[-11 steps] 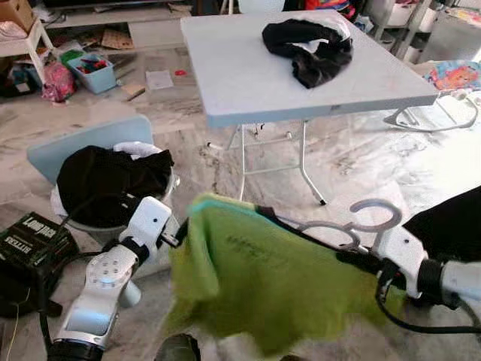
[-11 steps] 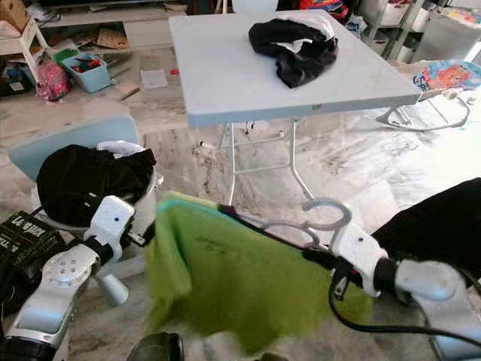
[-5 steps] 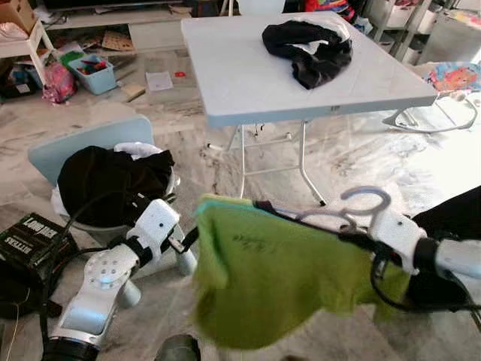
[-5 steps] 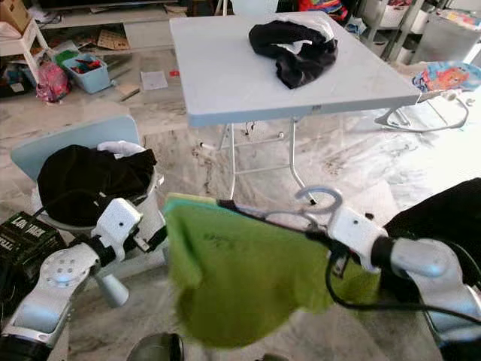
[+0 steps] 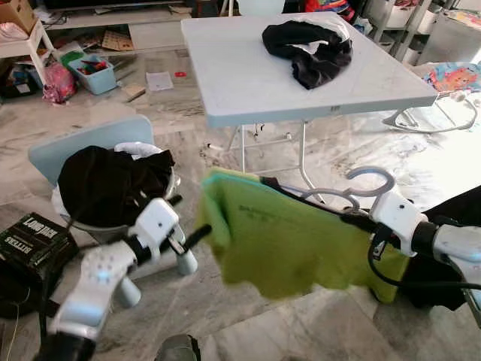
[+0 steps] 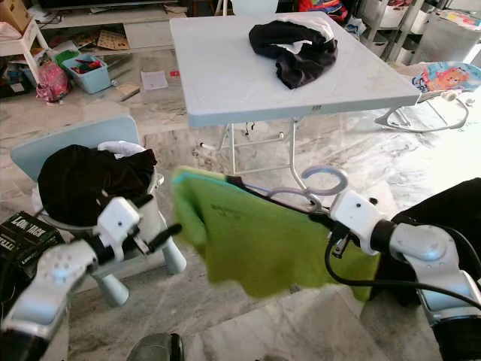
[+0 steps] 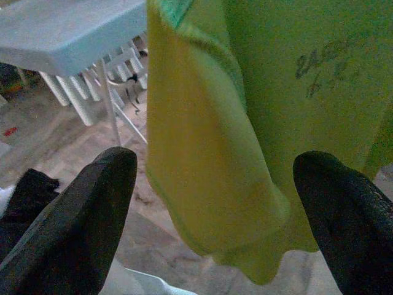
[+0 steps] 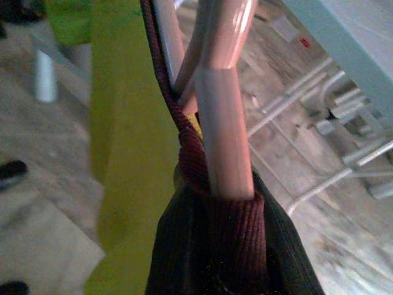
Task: Hang hanger
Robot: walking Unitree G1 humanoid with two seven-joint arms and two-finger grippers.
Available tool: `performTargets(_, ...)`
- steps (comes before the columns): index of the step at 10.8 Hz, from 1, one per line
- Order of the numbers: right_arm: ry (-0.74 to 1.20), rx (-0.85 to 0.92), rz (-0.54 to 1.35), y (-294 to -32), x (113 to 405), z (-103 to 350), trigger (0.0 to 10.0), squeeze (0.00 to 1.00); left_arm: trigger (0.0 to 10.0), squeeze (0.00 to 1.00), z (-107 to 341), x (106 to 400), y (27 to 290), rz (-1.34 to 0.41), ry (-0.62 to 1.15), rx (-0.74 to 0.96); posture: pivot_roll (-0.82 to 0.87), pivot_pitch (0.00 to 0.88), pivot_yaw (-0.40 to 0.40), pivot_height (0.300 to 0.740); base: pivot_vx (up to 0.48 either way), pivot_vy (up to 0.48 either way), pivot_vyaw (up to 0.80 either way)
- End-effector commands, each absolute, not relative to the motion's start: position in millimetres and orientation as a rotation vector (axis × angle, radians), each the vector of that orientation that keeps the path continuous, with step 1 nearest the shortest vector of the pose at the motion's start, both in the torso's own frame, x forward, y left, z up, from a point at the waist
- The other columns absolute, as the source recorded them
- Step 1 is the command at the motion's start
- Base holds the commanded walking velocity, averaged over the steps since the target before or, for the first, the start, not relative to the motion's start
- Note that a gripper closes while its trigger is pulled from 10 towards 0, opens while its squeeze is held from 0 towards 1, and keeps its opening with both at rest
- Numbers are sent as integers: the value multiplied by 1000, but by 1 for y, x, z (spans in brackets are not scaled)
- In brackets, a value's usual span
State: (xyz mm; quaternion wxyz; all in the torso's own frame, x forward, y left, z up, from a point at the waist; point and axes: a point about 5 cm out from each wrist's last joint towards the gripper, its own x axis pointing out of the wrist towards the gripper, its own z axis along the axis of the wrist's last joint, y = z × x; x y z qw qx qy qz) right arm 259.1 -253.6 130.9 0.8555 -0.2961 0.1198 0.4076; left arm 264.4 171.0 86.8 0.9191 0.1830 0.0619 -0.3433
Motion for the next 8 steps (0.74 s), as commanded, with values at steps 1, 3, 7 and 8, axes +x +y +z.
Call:
performTargets(1, 192, -608, 928, -248, 257, 146, 10000, 0, 10000, 0, 93, 273, 175, -694, 99, 412, -98, 0, -34, 740, 0, 0, 0)
performTargets(3, 229, -568, 1036, -247, 248, 147, 10000, 0, 10000, 0, 99, 286, 174, -702, 76, 419, -107, 0, -35, 740, 0, 0, 0)
performTargets(7, 271, -547, 1143, -245, 244, 151, 10000, 0, 7765, 0, 102, 288, 145, -898, 24, 325, -116, 0, -34, 740, 0, 0, 0)
performTargets(8, 258, -589, 1130, -244, 250, 149, 10000, 0, 0, 0, 102, 285, 140, -937, 24, 294, -117, 0, -32, 740, 0, 0, 0)
